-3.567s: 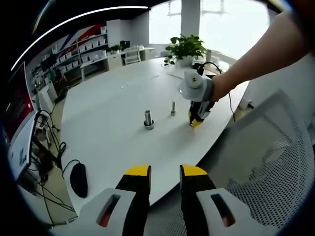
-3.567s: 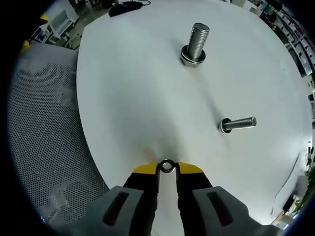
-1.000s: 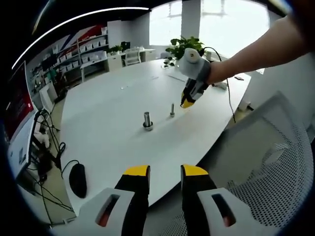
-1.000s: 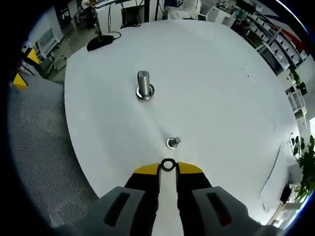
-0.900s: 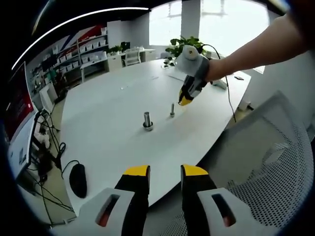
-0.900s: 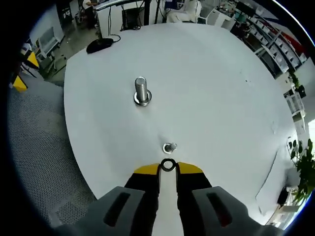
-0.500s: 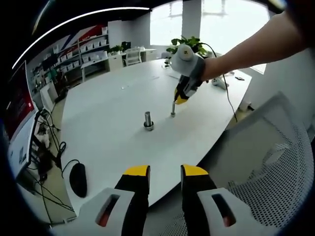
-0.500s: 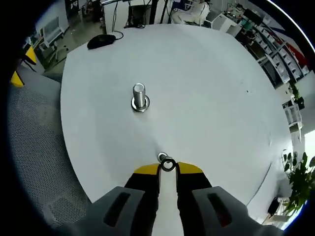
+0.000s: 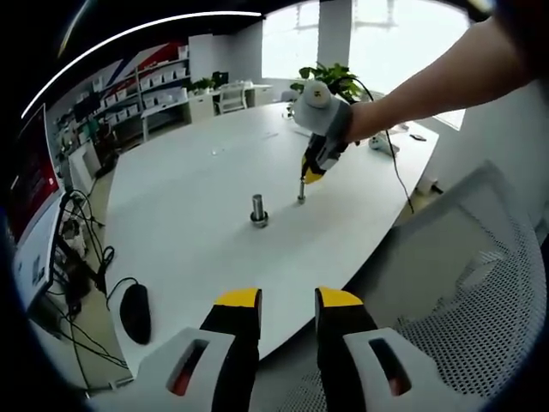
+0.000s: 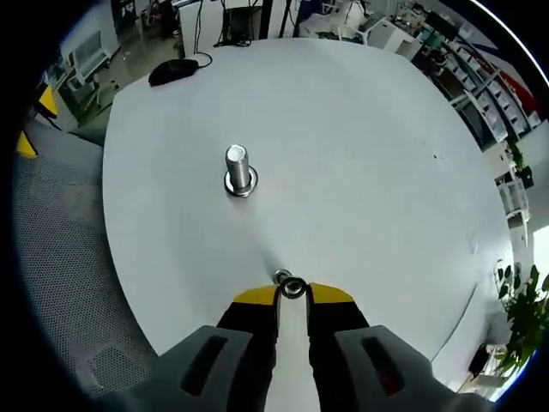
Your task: Place the washer onto the threaded stud by aligning its center hole with the stud, sliding it down to the base, and recovering from edge contact or off-axis alignment until the washer reaches the visible bottom stop.
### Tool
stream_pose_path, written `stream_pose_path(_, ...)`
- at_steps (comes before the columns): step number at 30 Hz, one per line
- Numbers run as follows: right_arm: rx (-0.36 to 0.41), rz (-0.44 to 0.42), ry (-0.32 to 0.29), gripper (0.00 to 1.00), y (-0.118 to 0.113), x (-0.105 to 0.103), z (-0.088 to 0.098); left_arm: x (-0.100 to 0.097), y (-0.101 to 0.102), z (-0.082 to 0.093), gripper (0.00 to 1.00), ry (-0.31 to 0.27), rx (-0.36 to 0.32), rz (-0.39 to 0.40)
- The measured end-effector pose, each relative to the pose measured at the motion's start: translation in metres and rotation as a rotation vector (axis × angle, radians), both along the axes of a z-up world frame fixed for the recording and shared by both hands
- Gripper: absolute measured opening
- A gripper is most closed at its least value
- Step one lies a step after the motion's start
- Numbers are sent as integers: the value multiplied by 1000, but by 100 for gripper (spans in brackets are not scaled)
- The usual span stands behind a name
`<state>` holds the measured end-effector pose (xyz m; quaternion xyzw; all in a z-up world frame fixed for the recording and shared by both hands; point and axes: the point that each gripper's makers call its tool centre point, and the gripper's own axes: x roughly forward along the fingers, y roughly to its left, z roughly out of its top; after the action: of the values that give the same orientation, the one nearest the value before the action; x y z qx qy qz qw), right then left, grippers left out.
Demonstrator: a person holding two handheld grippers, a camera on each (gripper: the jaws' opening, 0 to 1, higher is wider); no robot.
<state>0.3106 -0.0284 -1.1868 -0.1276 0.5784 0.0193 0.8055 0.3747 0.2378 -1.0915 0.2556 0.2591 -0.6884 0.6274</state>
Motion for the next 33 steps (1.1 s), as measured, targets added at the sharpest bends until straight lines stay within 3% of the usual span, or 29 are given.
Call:
stream_pose_path(25, 41, -3, 53, 15, -2, 4, -46, -3, 2, -6, 22, 14, 30, -6)
stream_pose_path(33, 56, -10, 44, 15, 0, 4, -38, -4, 2, -8, 22, 5, 33, -13)
